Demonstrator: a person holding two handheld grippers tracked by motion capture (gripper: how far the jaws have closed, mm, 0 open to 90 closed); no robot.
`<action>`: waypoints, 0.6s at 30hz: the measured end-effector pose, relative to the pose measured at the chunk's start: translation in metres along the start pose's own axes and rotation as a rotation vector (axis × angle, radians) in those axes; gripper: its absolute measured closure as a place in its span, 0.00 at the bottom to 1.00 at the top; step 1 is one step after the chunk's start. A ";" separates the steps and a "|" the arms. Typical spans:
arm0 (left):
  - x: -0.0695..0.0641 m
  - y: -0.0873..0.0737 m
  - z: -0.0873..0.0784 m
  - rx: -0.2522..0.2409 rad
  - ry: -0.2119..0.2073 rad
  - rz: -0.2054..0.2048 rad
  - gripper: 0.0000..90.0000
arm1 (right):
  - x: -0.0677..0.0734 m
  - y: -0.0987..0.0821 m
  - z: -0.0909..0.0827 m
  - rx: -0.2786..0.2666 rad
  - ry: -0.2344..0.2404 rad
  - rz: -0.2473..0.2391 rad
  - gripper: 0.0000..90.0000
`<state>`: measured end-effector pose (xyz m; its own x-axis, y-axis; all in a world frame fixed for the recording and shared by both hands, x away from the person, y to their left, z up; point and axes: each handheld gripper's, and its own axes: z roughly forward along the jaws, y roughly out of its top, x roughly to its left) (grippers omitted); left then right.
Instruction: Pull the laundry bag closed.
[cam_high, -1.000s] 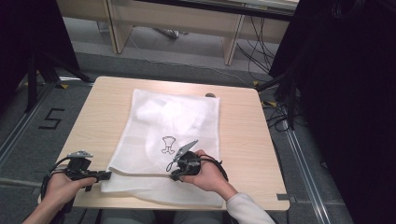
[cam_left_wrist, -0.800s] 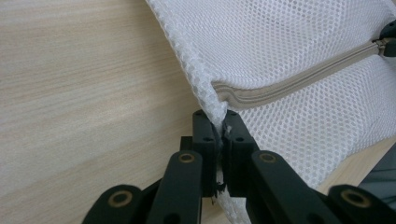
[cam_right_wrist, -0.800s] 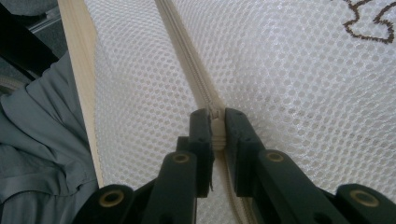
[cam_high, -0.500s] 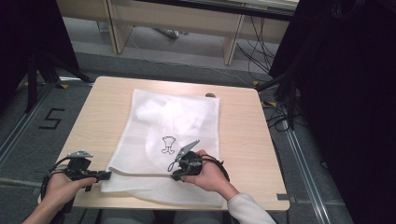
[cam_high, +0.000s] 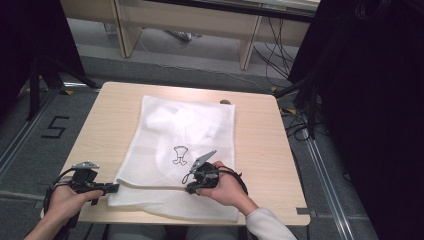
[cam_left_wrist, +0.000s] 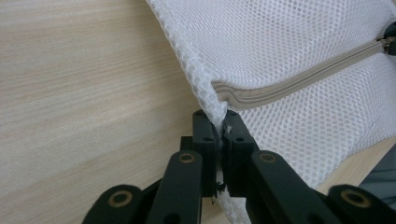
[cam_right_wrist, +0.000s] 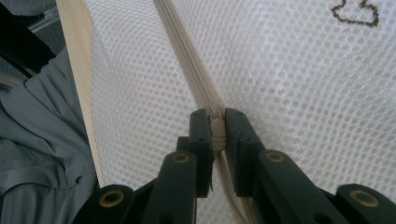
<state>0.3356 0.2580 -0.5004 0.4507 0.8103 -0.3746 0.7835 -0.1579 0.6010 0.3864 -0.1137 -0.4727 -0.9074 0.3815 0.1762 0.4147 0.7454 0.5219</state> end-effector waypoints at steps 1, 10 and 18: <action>0.001 0.000 -0.001 0.018 0.001 0.020 0.94 | 0.000 -0.001 -0.001 0.002 -0.007 0.014 0.92; 0.000 0.000 0.001 -0.005 0.005 -0.007 0.94 | -0.001 -0.004 -0.003 0.001 -0.001 0.016 0.92; 0.000 0.000 0.000 -0.006 0.006 -0.006 0.94 | -0.002 -0.006 -0.005 0.001 -0.010 0.012 0.92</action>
<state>0.3356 0.2575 -0.5006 0.4437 0.8145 -0.3739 0.7836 -0.1501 0.6029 0.3851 -0.1213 -0.4719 -0.9016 0.3959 0.1741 0.4257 0.7414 0.5188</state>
